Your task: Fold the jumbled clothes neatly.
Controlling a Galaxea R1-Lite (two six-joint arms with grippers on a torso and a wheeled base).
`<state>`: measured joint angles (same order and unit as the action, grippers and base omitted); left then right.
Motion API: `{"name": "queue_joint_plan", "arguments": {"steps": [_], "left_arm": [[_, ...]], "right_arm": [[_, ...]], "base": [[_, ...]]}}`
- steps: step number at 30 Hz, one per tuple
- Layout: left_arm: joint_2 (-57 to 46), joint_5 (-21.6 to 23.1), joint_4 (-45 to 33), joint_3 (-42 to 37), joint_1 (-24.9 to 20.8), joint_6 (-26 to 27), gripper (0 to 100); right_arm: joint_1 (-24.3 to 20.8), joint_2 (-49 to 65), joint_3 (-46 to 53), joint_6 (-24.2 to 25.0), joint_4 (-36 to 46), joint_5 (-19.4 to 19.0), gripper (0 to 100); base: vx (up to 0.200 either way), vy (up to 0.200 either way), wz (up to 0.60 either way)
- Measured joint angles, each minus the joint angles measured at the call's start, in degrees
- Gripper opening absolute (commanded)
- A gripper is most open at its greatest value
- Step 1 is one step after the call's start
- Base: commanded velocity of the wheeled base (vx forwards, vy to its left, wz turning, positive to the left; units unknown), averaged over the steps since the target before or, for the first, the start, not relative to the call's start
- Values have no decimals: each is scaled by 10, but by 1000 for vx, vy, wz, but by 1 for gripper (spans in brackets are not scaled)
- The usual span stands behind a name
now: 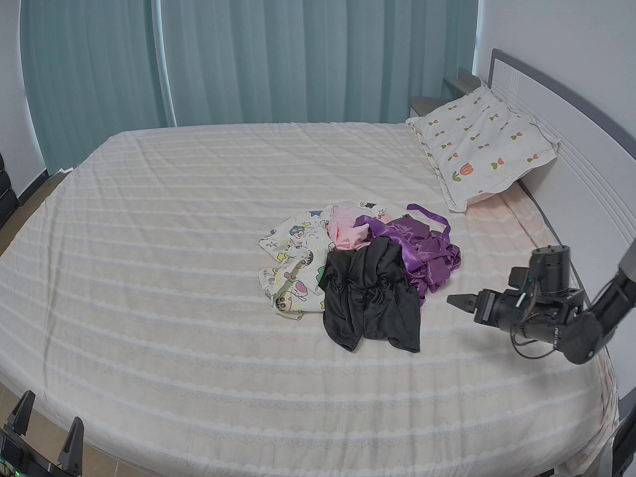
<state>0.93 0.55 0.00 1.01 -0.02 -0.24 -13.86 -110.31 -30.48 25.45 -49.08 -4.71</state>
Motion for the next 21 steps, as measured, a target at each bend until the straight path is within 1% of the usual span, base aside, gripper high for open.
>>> {"name": "queue_joint_plan", "arguments": {"steps": [3,8,15,21], "left_arm": [[0,0,1,0,0,0,100],[0,1,1,0,0,0,100],[0,2,1,0,0,-15,100],[0,-2,6,0,0,-22,100]], "right_arm": [[-10,-65,-50,20,-11,13,100],[-28,-147,-119,46,-18,24,100],[-45,-236,-191,52,-14,36,100],[-55,-276,-243,52,26,39,100]], "base": [[0,0,0],[0,0,0],[0,0,0],[0,0,0]]}}
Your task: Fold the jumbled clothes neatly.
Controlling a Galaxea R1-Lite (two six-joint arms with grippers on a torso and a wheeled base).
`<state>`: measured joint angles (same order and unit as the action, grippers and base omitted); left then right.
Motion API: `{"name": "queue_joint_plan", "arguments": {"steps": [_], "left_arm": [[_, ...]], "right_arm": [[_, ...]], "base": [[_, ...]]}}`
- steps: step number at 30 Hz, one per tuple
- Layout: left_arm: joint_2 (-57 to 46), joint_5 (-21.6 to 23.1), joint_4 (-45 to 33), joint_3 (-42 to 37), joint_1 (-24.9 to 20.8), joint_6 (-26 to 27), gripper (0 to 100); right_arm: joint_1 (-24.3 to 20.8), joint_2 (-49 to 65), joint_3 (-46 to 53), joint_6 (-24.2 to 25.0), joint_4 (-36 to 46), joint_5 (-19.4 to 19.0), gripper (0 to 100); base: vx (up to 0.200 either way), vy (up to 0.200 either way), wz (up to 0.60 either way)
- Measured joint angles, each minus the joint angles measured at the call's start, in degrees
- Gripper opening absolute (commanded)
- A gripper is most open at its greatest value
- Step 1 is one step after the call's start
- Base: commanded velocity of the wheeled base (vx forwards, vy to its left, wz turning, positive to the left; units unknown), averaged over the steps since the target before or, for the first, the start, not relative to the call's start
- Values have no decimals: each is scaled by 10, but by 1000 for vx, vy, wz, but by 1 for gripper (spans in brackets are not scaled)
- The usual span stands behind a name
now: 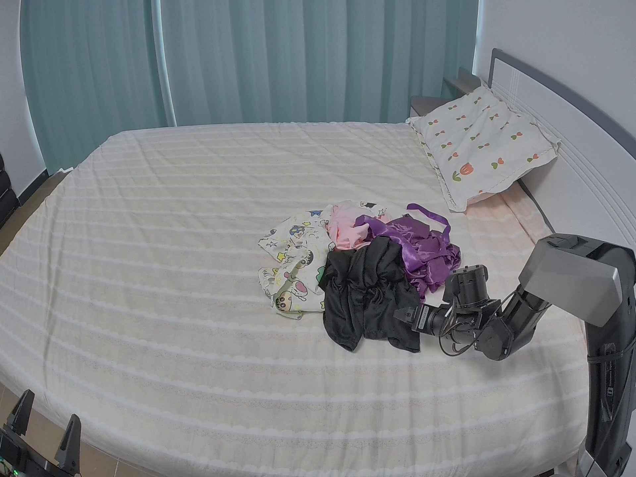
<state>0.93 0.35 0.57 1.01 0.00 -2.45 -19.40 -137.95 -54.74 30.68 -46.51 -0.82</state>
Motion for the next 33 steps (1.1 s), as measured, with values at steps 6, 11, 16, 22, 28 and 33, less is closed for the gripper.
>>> {"name": "queue_joint_plan", "arguments": {"steps": [6,11,16,22,28,33], "left_arm": [[7,-1,19,36,0,-32,100],[33,3,28,94,0,-53,100],[63,9,30,102,-1,-60,100],[94,43,30,97,-2,-61,100],[132,72,34,95,-2,-61,100],[172,145,35,96,-2,-61,100]], "right_arm": [[-11,-22,-25,0,8,6,100],[-23,-42,-48,0,18,12,100],[-37,-66,-80,-1,29,19,0],[-50,-81,-94,0,30,22,0],[-48,-71,-79,23,26,19,0],[-45,-26,-32,77,23,-11,0]], "base": [[0,0,0],[0,0,0],[0,0,0],[0,0,0],[0,0,0],[0,0,0]]}}
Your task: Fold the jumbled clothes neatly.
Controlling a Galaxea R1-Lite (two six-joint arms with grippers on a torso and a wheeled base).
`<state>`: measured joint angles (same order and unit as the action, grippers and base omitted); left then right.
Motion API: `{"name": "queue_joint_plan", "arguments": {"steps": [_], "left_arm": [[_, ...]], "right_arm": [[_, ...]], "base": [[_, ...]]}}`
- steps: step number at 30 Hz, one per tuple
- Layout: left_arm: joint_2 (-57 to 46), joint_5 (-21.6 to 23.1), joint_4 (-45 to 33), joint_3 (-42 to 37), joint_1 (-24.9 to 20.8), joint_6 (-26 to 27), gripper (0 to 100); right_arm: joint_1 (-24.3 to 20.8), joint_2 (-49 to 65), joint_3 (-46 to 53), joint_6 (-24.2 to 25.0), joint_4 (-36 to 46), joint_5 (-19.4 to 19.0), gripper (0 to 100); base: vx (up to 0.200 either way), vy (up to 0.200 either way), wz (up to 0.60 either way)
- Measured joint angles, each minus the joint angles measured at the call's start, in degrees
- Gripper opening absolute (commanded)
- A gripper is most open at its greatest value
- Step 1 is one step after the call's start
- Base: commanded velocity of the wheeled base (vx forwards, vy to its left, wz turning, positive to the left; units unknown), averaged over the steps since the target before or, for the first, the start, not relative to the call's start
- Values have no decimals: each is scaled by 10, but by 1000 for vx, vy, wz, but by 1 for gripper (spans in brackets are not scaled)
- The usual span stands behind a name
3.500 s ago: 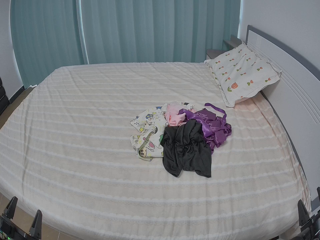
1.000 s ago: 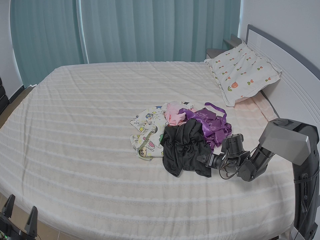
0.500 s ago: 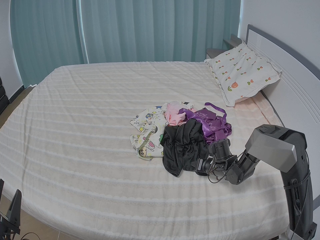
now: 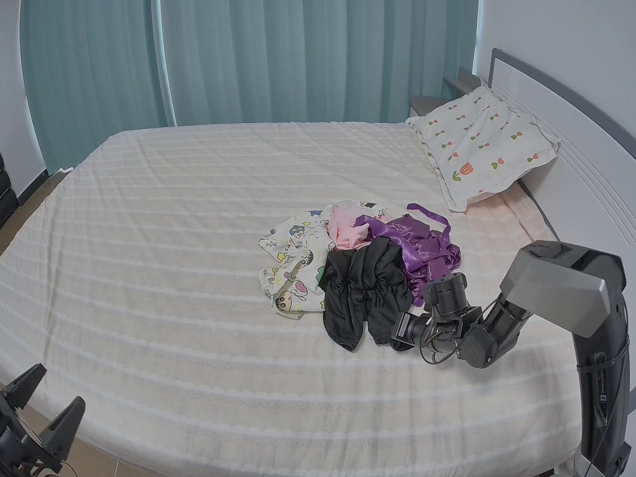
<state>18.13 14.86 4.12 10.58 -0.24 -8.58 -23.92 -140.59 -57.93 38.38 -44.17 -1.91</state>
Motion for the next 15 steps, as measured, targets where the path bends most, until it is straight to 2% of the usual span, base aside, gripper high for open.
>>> {"name": "queue_joint_plan", "arguments": {"steps": [6,15], "left_arm": [[81,84,1,8,-3,1,100],[269,114,51,24,-71,0,100]], "right_arm": [[0,75,85,17,-24,-45,0],[-15,161,210,20,-120,-78,0]], "base": [[0,0,0],[0,0,0]]}}
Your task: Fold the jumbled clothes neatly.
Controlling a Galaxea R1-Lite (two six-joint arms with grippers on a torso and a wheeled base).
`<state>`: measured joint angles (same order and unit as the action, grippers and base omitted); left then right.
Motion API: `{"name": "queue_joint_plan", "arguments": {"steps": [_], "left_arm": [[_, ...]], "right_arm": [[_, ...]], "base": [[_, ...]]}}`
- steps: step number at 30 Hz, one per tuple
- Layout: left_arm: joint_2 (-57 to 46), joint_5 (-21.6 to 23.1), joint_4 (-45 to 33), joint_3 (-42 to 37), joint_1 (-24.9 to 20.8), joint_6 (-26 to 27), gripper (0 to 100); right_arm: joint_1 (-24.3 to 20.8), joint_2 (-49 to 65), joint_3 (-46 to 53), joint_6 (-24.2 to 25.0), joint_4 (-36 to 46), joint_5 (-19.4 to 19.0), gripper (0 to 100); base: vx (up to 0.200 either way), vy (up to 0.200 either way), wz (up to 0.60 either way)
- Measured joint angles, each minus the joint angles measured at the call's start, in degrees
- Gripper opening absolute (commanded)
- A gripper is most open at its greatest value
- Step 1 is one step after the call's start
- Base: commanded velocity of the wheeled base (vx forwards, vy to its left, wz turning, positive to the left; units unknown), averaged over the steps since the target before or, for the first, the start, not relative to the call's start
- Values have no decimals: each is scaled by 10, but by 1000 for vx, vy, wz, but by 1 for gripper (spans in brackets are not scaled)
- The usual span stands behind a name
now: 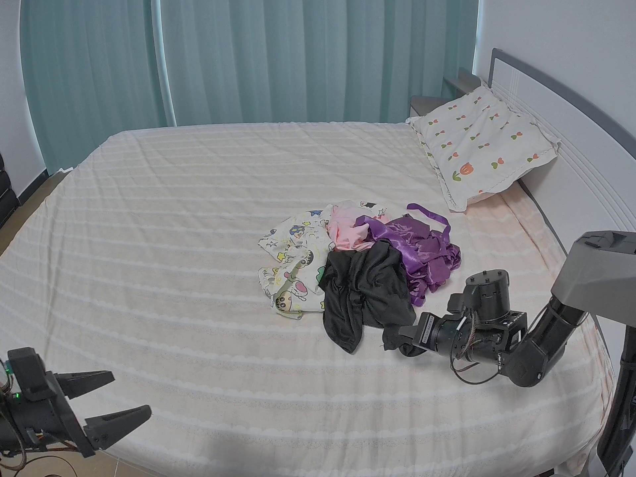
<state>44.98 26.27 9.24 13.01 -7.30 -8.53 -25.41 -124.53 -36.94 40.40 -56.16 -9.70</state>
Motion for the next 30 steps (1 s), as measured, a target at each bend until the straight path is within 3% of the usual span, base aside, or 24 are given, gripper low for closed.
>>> {"name": "queue_joint_plan", "arguments": {"steps": [3,7,20,30], "left_arm": [[61,-4,37,2,-28,0,100],[154,-48,101,4,-69,-6,100],[421,-211,314,27,-278,-119,100],[599,-298,517,58,-341,-143,100]], "right_arm": [[-7,24,32,0,-24,-5,0],[-16,61,66,0,-42,-8,0],[-90,206,159,-1,-98,-27,0],[-138,292,188,-2,-110,-54,0]], "base": [[0,0,0],[0,0,0],[0,0,0],[0,0,0]]}}
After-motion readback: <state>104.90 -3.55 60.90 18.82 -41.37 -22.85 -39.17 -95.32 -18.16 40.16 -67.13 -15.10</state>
